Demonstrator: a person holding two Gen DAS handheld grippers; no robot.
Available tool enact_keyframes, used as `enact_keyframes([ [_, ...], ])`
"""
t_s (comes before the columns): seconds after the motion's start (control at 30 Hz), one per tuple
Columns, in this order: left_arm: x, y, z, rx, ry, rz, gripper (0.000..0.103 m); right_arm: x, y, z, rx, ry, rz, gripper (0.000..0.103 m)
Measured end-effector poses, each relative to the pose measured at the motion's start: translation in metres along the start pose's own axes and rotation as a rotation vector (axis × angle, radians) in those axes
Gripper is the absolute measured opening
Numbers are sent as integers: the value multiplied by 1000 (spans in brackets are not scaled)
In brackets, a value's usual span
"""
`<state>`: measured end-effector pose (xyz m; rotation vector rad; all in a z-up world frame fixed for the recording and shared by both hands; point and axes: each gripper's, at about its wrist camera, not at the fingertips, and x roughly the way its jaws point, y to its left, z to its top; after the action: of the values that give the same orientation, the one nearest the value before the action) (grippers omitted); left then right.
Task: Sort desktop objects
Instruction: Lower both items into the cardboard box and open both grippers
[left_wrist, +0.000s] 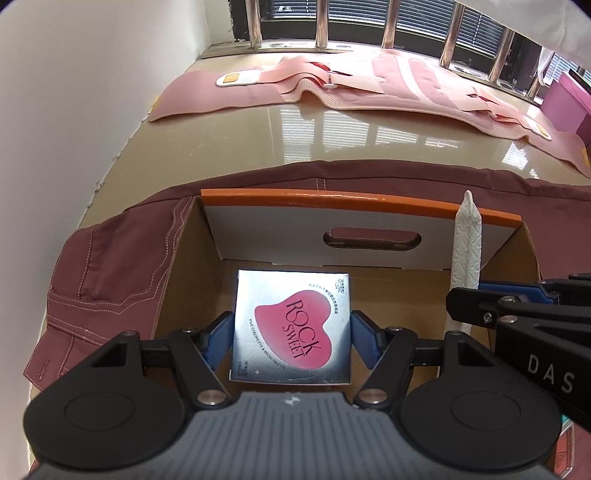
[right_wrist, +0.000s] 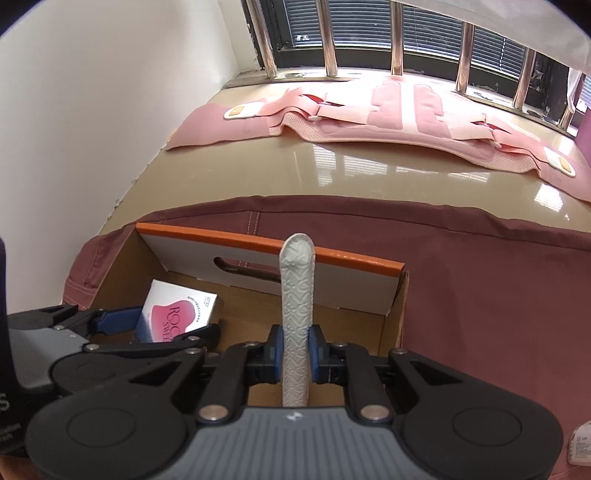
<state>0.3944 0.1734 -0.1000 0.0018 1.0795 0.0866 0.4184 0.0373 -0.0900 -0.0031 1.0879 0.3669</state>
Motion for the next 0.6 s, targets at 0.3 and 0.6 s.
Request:
enact_keyframes([
  [0.3, -2, -2, -8, 30, -15, 14, 68, 2, 3, -1, -6, 45, 3, 13],
  [0.6, -1, -4, -11, 34, -27, 22, 69, 10, 3, -9, 0, 53, -33, 13],
])
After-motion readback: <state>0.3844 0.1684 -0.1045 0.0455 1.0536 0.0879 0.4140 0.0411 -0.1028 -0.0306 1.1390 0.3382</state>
